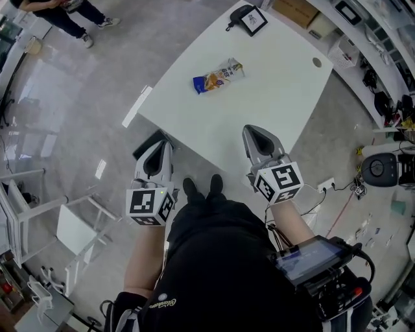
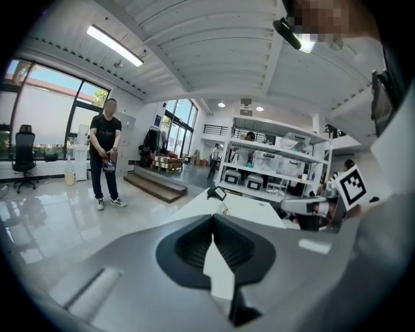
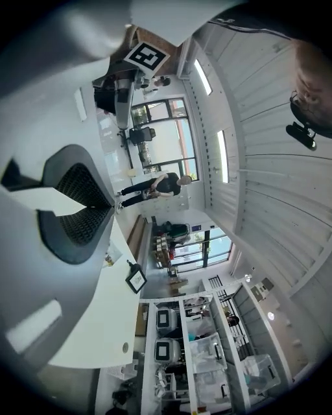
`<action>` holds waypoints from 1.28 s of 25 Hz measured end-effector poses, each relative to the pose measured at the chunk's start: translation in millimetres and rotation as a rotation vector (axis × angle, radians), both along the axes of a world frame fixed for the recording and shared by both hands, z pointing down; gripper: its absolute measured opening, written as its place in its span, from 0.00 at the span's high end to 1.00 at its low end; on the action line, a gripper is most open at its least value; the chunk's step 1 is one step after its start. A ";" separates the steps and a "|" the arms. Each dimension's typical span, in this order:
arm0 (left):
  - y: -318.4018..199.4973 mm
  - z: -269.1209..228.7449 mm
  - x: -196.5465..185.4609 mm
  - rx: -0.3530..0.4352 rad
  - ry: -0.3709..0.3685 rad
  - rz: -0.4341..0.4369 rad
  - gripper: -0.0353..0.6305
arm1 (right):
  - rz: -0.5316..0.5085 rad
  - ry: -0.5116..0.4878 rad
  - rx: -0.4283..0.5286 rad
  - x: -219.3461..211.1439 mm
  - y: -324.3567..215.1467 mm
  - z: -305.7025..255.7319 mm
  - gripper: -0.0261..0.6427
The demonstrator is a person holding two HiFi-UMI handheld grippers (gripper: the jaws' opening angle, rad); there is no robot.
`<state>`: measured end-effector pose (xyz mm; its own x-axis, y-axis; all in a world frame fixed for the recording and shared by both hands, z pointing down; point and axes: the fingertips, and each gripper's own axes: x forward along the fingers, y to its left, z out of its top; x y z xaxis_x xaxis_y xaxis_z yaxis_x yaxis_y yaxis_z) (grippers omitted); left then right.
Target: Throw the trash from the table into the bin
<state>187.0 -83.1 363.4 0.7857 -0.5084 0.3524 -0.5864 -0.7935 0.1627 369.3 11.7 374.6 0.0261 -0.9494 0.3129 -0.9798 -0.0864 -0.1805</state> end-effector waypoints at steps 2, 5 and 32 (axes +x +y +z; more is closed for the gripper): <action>-5.7 6.7 4.8 -0.013 -0.006 0.009 0.93 | -0.015 0.037 -0.039 6.0 -11.8 15.6 0.96; -12.9 22.0 13.1 -0.044 -0.011 0.020 0.93 | -0.055 0.102 -0.112 18.0 -36.0 48.7 0.95; -45.8 88.5 26.5 -0.196 -0.015 0.007 0.93 | -0.986 0.952 -0.777 60.1 -215.3 223.8 0.37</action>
<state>213.5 -128.8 451.9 0.7833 -0.4232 0.4553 -0.5840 -0.7519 0.3059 429.4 -203.6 598.5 -0.0178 -0.3326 0.9429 -0.4285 0.8546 0.2934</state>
